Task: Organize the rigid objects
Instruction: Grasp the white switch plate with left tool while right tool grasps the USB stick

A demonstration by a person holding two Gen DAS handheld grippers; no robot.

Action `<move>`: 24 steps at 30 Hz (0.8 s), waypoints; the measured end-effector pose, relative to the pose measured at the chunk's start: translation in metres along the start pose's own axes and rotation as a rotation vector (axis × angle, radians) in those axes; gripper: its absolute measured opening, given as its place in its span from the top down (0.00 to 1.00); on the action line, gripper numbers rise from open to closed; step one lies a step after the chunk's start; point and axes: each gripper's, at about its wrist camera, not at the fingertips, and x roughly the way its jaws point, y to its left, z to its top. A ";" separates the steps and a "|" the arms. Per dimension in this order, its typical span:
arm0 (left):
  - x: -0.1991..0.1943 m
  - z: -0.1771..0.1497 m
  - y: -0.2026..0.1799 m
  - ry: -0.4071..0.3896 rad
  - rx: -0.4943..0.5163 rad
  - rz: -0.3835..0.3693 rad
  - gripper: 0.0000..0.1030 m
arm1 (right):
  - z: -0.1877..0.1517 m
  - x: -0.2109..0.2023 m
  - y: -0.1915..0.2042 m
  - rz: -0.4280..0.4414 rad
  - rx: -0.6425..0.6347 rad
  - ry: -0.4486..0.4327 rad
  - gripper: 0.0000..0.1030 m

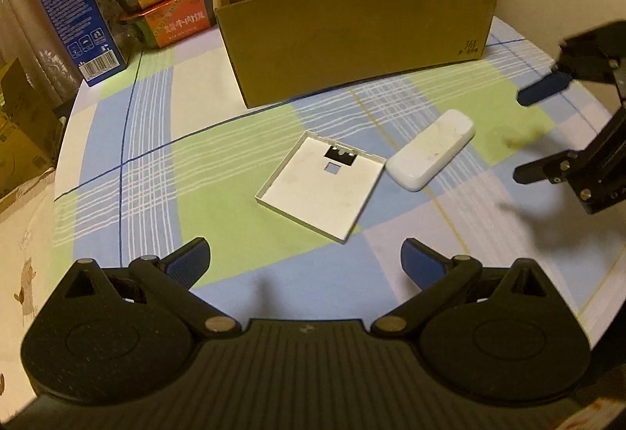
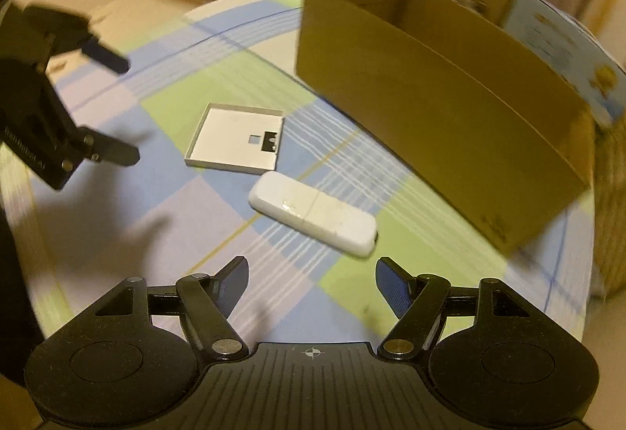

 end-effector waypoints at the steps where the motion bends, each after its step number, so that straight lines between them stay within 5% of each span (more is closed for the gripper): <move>1: 0.004 0.001 0.002 -0.001 0.000 -0.004 0.01 | 0.003 0.007 0.000 -0.004 -0.035 0.004 0.33; 14: 0.039 0.010 0.021 0.004 -0.023 -0.036 0.01 | 0.021 0.077 0.003 0.037 -0.328 0.050 0.34; 24: 0.051 0.013 0.024 0.000 -0.030 -0.051 0.01 | 0.044 0.097 -0.025 0.179 -0.214 0.085 0.40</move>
